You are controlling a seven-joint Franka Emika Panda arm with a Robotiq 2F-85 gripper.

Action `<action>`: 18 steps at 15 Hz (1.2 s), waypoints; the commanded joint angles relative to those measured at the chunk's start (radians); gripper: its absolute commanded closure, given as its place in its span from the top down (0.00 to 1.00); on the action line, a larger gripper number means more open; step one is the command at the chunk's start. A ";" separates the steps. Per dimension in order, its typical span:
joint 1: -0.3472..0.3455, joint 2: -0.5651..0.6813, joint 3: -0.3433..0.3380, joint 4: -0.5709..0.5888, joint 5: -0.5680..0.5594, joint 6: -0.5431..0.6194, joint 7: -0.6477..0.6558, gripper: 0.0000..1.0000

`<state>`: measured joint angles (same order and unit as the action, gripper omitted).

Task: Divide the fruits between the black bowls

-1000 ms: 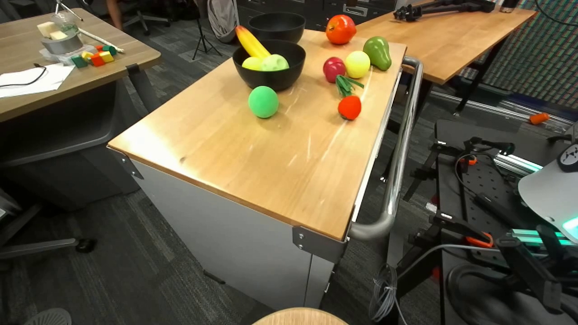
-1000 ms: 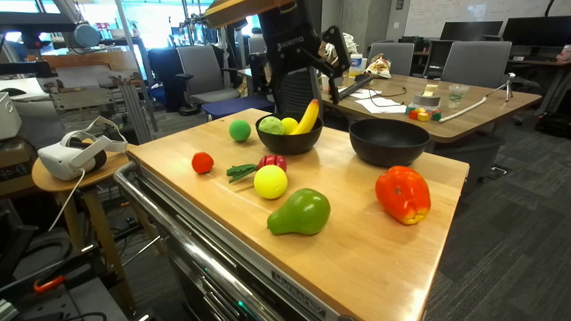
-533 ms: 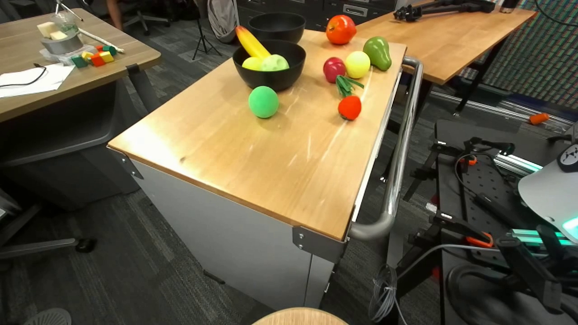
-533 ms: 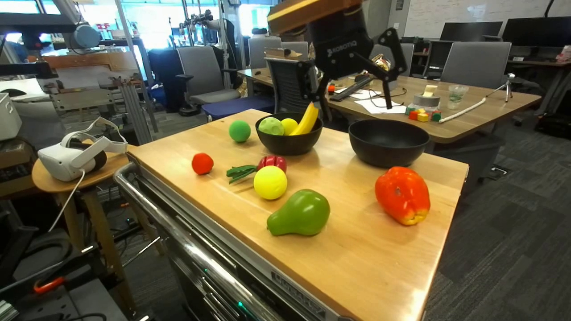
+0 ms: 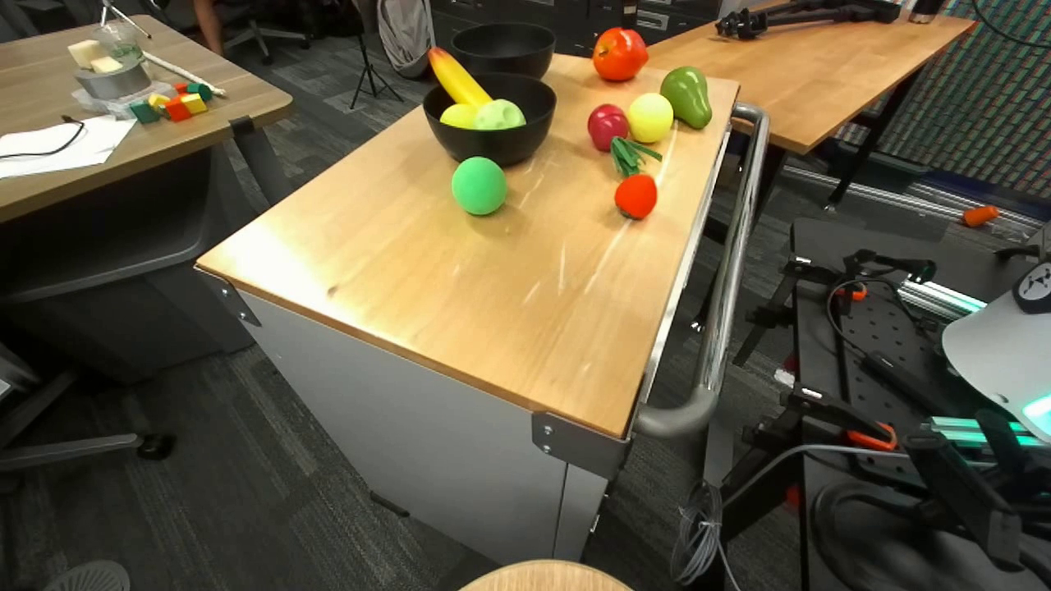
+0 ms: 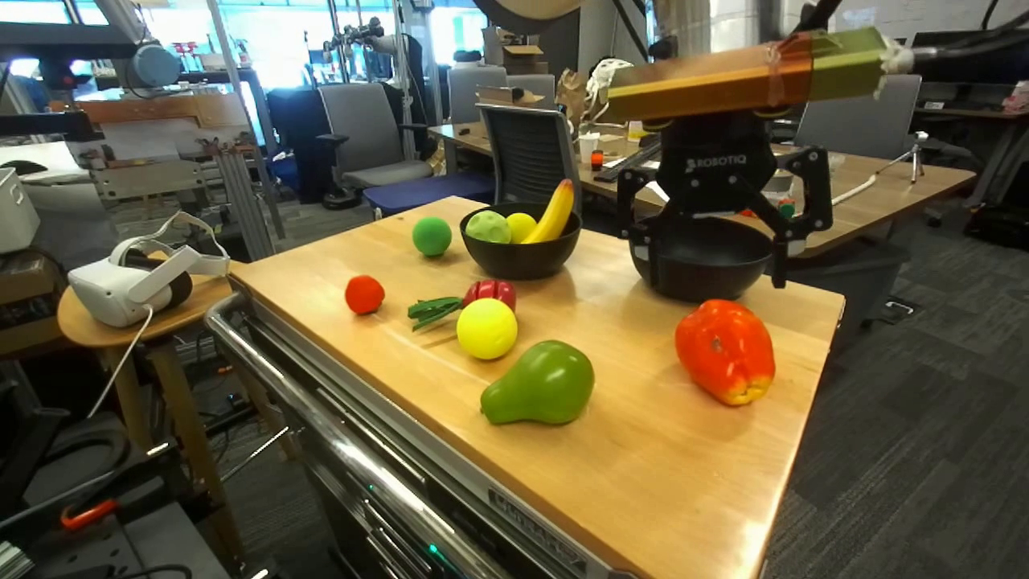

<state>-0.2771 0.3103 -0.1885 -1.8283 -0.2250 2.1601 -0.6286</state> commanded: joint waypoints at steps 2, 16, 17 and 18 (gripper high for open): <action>-0.037 0.097 0.015 0.125 0.056 -0.093 -0.054 1.00; -0.056 0.153 0.046 0.145 0.126 -0.175 -0.024 0.53; -0.053 0.133 0.049 0.133 0.122 -0.169 -0.026 0.53; -0.046 0.113 0.049 0.123 0.109 -0.161 -0.021 0.53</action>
<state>-0.3252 0.4773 -0.1530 -1.6906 -0.1207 2.0114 -0.6508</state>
